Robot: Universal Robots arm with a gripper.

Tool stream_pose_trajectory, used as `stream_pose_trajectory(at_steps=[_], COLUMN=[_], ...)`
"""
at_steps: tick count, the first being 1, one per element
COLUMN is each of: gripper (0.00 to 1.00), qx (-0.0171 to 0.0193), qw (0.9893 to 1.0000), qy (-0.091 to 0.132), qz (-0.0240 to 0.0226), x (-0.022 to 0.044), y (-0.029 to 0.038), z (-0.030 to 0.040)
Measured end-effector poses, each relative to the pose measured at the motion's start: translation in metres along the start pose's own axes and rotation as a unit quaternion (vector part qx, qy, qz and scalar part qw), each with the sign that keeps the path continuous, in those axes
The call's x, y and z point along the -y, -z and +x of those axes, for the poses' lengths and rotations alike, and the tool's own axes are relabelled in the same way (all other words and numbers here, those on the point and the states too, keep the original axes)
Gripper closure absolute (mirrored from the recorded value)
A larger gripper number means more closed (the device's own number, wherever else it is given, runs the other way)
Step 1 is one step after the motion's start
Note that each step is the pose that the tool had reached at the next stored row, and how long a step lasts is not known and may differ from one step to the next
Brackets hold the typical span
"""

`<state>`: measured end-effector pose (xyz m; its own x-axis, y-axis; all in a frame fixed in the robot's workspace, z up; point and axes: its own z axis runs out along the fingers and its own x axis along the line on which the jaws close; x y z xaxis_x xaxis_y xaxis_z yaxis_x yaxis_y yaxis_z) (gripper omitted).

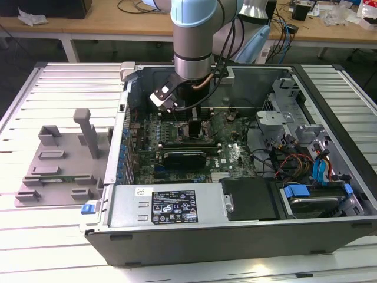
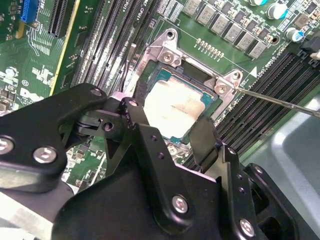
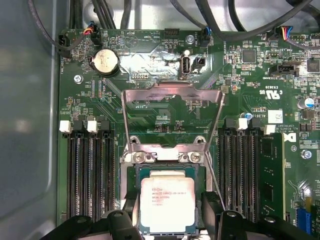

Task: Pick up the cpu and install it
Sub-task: 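Place the cpu into insertion slot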

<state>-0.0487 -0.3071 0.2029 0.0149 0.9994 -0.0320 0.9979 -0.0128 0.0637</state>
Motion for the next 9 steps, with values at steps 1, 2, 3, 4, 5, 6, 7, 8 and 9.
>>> stream_pose_trajectory(at_steps=[1, 2, 3, 4, 5, 6, 7, 8, 9], gripper=[0.38, 0.38, 0.38, 0.38, 0.38, 0.38, 0.38, 0.38, 0.38], qx=[0.0002, 0.0000, 0.0000, -0.0001, -0.0001, 0.0000, 0.0000, 0.0000, 0.0000], qw=[1.0000, 1.0000, 1.0000, 1.0000, 1.0000, 1.0000, 1.0000, 1.0000, 1.0000], qy=[0.000, 0.000, 0.000, 0.000, 0.000, 0.000, 0.000, 0.000, 0.000], qz=[0.0001, 0.0000, 0.0000, -0.0001, -0.0001, 0.0000, 0.0000, 0.0000, 0.0000], x=[0.0000, -0.0001, -0.0002, -0.0002, -0.0002, -0.0002, -0.0002, -0.0002, -0.0002], y=[0.0004, 0.0017, 0.0026, 0.0027, 0.0028, 0.0029, 0.0029, 0.0029, 0.0030], z=[-0.0001, -0.0001, -0.0001, 0.0000, -0.0001, -0.0001, -0.0001, -0.0001, -0.0001])
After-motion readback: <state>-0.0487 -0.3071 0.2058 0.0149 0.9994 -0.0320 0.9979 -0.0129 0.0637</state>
